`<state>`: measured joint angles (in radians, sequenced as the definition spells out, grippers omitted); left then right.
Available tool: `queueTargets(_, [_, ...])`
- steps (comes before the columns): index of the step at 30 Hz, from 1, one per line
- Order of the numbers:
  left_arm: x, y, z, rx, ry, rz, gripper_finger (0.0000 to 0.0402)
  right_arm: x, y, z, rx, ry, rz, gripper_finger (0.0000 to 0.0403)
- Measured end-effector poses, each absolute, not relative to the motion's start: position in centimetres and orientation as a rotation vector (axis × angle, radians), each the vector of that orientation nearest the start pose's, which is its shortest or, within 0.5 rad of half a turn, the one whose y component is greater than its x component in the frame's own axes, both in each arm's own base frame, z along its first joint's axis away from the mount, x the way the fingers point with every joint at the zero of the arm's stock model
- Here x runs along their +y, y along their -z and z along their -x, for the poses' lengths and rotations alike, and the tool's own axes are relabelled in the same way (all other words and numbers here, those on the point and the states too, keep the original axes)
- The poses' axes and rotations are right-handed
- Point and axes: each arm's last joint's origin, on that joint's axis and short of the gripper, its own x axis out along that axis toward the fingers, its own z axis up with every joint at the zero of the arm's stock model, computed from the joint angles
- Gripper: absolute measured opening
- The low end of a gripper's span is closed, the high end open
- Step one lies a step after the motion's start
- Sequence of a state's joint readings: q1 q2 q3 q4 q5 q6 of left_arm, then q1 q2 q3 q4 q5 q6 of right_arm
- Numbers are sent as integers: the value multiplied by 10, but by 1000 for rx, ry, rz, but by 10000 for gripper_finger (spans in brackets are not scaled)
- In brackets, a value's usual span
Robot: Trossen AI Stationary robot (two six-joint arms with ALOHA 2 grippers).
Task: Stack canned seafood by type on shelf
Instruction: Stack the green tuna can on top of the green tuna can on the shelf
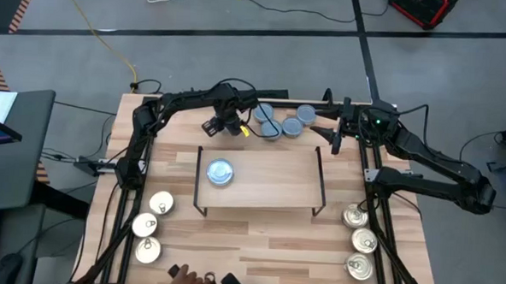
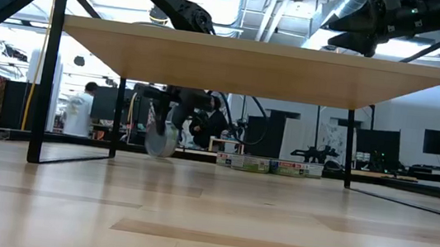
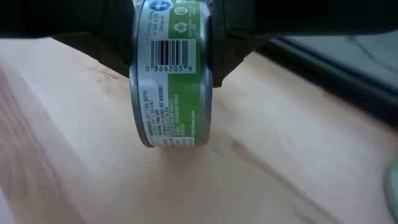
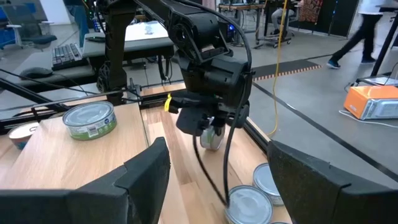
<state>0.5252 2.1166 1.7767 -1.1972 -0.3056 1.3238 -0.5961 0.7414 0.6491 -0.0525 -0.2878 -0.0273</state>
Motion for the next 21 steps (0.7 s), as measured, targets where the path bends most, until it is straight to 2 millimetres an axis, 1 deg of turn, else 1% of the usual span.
queueTargets(4, [213, -213, -352, 1741, 335, -763, 130, -88, -304, -144, 148, 306, -36, 295])
queueTargets(5, [213, -217, -353, 1734, 302, -747, 130, -88, -304, -144, 150, 306, -38, 295])
queueTargets(7, [213, -233, -353, 1707, 221, -711, 130, -88, -304, -143, 153, 308, -40, 295])
queueTargets(11, [212, -278, -352, 1565, 63, -646, 130, -86, -305, -140, 152, 309, -37, 295])
queueTargets(14, [204, -317, -351, 1415, -21, -569, 130, -87, -305, -138, 148, 320, -37, 295])
queueTargets(16, [196, -342, -351, 1285, -65, -483, 130, -88, -305, -137, 152, 331, -41, 295])
queueTargets(19, [185, -374, -351, 1083, -89, -265, 130, -90, -304, -136, 163, 343, -48, 295])
queueTargets(21, [180, -389, -350, 973, -60, -82, 130, -90, -303, -135, 167, 348, -50, 295])
